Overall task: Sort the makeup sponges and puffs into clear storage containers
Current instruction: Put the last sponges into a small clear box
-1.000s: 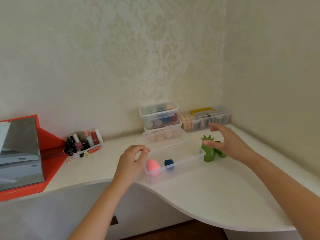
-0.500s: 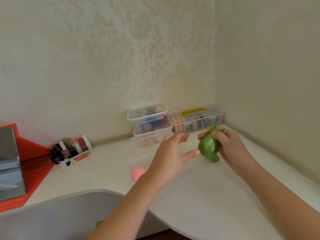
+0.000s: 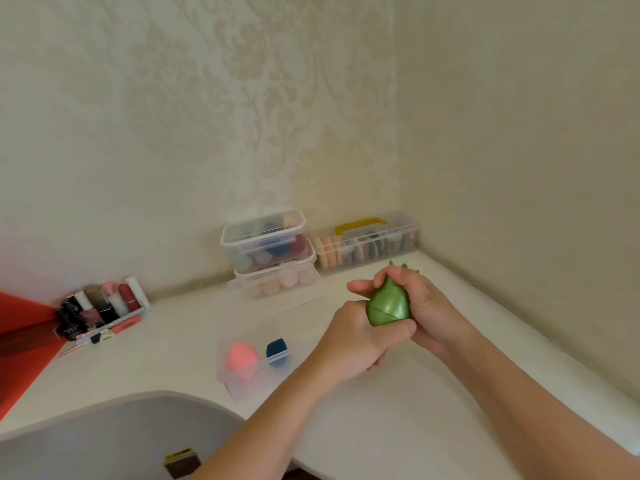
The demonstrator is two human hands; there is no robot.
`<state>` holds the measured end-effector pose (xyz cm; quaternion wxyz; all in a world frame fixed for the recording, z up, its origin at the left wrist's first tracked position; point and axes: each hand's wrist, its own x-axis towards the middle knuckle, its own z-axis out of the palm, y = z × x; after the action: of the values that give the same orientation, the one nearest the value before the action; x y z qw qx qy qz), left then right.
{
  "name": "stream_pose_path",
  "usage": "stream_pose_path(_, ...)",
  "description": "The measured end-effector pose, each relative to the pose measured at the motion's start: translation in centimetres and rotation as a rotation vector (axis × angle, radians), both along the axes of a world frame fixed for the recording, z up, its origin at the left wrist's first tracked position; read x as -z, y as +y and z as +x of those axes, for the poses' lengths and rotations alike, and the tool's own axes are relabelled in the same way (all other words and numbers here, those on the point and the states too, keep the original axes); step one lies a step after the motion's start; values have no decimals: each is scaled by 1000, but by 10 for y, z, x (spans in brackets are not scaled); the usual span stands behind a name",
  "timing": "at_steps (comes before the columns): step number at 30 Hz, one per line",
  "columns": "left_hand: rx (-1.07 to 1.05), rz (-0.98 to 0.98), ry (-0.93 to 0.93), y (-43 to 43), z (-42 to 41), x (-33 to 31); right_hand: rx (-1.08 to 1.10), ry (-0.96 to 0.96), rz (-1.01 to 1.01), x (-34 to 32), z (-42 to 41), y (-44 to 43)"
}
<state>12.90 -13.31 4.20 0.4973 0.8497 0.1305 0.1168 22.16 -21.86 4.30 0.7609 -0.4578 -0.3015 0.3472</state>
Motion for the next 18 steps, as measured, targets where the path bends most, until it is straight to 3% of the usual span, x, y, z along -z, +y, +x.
stream_pose_path(3, 78, -206, 33, 0, -6, 0, -81, 133, 40, 5, 1, 4)
stream_pose_path(7, 229, -469, 101, 6, -16, 2, -197, 137, 82, 13, -3, 11)
stream_pose_path(9, 312, -648, 115, 13, -23, 7, -224, 216, 224, 13, -2, 12)
stream_pose_path(12, 301, -725, 116, 21, -34, 13, -57, 359, 416, 5, 14, 5)
stream_pose_path(14, 218, -595, 89, 23, -38, 20, 135, 331, 305, 1, 28, -3)
stream_pose_path(18, 49, -330, -10, 21, -39, 39, 579, -386, -489, 13, 37, -3)
